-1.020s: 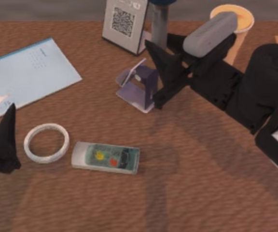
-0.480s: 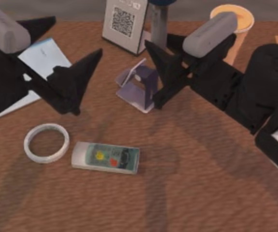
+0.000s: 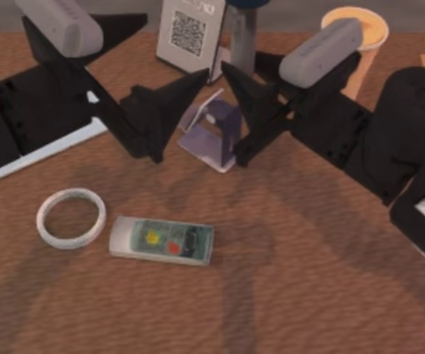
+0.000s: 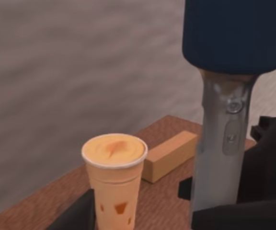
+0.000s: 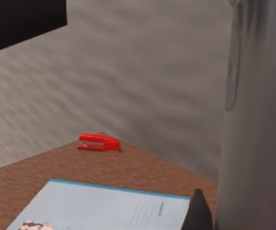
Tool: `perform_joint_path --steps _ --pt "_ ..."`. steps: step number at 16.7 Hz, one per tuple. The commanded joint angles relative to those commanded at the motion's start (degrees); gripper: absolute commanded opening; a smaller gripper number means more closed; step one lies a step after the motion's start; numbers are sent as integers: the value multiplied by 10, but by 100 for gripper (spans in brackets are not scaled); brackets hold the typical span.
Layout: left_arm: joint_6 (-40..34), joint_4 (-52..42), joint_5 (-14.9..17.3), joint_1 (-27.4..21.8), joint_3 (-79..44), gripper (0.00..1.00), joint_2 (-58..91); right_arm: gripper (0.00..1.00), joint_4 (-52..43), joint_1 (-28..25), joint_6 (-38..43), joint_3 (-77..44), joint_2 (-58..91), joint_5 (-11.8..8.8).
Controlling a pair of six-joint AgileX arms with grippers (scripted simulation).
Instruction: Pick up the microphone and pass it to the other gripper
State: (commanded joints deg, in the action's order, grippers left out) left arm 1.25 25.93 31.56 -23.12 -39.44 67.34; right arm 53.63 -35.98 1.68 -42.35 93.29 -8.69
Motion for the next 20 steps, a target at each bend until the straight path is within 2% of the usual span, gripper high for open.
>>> perform_joint_path --steps 5,13,18,20 --pt "-1 6 -11 -10 -18 100 21 0 0 0 0 0 0 0" --pt "-2 55 -86 -89 -155 100 209 0 0 0 0 0 0 0" --pt "-2 56 -90 -93 -161 100 215 0 0 0 0 0 0 0" --pt "-2 56 -90 -93 -161 85 215 0 0 0 0 0 0 0"
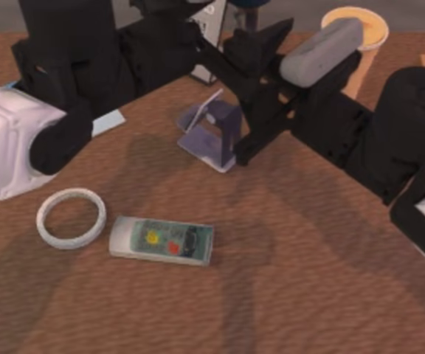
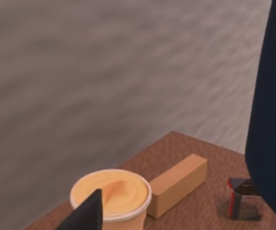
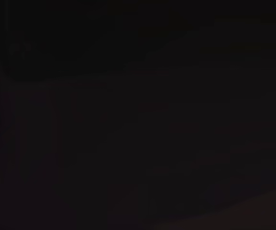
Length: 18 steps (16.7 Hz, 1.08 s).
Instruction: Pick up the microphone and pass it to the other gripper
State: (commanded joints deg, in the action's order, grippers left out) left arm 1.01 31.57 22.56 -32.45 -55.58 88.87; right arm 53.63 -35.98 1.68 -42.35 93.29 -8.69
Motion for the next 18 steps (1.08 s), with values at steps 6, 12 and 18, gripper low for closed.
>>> perform_joint_path --steps 6,12,18 --pt "0 0 0 0 0 40 0 0 0 0 0 0 0 0" --pt "0 0 0 0 0 0 0 0 0 0 0 0 0 0" --pt "0 0 0 0 0 0 0 0 0 0 0 0 0 0"
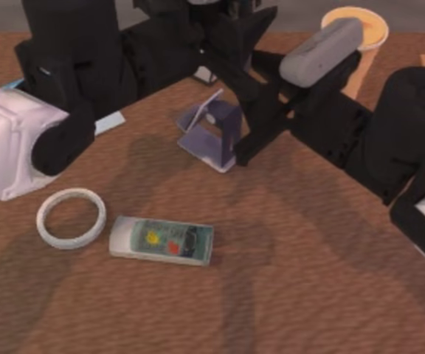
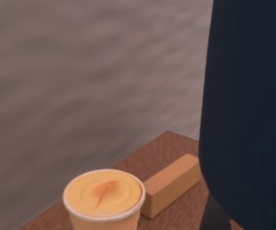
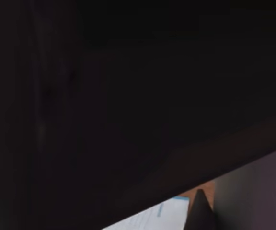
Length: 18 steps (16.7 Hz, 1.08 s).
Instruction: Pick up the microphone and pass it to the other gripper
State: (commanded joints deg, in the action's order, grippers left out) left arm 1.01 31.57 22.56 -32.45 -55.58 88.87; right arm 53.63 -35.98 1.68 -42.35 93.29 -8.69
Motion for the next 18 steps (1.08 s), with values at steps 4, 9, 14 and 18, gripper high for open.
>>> perform_joint_path --steps 4,9,14,18 --pt "0 0 0 0 0 0 0 15 0 0 0 0 0 0" --pt "0 0 0 0 0 0 0 53 0 0 0 0 0 0" --pt "0 0 0 0 0 0 0 90 0 0 0 0 0 0" --pt "0 0 0 0 0 0 0 100 0 0 0 0 0 0"
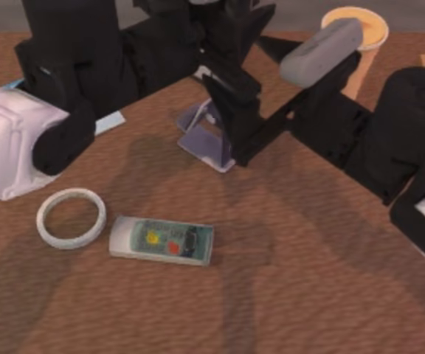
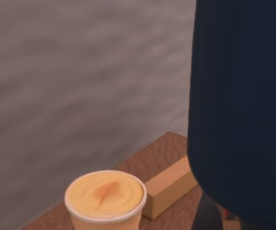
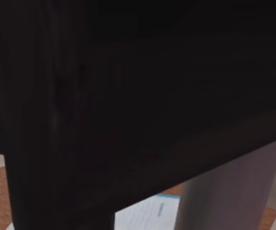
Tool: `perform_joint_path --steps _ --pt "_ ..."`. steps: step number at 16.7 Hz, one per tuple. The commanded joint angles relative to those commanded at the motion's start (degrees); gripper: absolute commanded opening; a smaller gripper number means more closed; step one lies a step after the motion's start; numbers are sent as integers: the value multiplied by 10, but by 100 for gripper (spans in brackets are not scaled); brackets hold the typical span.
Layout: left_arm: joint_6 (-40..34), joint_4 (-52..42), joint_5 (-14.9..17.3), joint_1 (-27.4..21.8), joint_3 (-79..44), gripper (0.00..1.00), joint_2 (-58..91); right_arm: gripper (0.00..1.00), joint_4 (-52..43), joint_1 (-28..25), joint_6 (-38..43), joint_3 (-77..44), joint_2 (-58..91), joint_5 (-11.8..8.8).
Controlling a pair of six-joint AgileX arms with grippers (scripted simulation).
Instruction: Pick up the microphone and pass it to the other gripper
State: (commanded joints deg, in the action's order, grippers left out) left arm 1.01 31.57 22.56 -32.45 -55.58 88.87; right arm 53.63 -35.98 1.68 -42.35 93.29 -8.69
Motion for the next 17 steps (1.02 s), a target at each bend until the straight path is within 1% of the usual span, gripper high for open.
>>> perform_joint_path --steps 6,8,10,14,16,17 --pt "1 0 0 0 0 0 0 100 0 0 0 0 0 0" --pt "-1 0 6 6 3 0 -4 100 -1 2 -1 10 -10 -2" --pt "-2 -2 23 25 13 0 -15 100 -4 7 -1 42 -43 -7" --pt "3 -6 67 77 38 0 -43 100 -7 18 1 126 -132 -23" --pt "4 -7 80 92 46 0 -50 100 -6 20 1 146 -153 -28" --pt "4 -7 81 93 47 0 -51 100 -6 20 1 147 -154 -28"
